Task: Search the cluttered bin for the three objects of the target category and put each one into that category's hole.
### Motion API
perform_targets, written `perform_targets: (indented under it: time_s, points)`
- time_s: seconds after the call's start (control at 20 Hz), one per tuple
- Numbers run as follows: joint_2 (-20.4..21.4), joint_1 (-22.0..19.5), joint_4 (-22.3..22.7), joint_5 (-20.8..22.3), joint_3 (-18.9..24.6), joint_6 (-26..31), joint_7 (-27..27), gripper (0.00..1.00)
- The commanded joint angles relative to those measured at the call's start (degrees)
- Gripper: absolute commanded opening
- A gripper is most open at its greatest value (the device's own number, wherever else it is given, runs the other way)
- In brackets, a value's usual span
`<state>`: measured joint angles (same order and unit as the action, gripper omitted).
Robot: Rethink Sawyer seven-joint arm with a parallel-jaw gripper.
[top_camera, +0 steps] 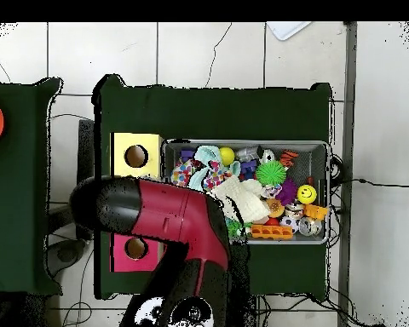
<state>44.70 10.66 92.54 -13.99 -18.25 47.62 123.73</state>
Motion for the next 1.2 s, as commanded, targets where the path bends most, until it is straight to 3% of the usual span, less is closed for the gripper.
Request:
perform_targets:
  time_s: [0.05, 1.2]
  points:
    - [-4.0, 0.8, 10.4, -3.1, 5.6, -8.4, 12.0, 0.0]
    - [-11.9, 6.0, 8.2, -8.6, 5.6, -11.0, 15.2, 0.0]
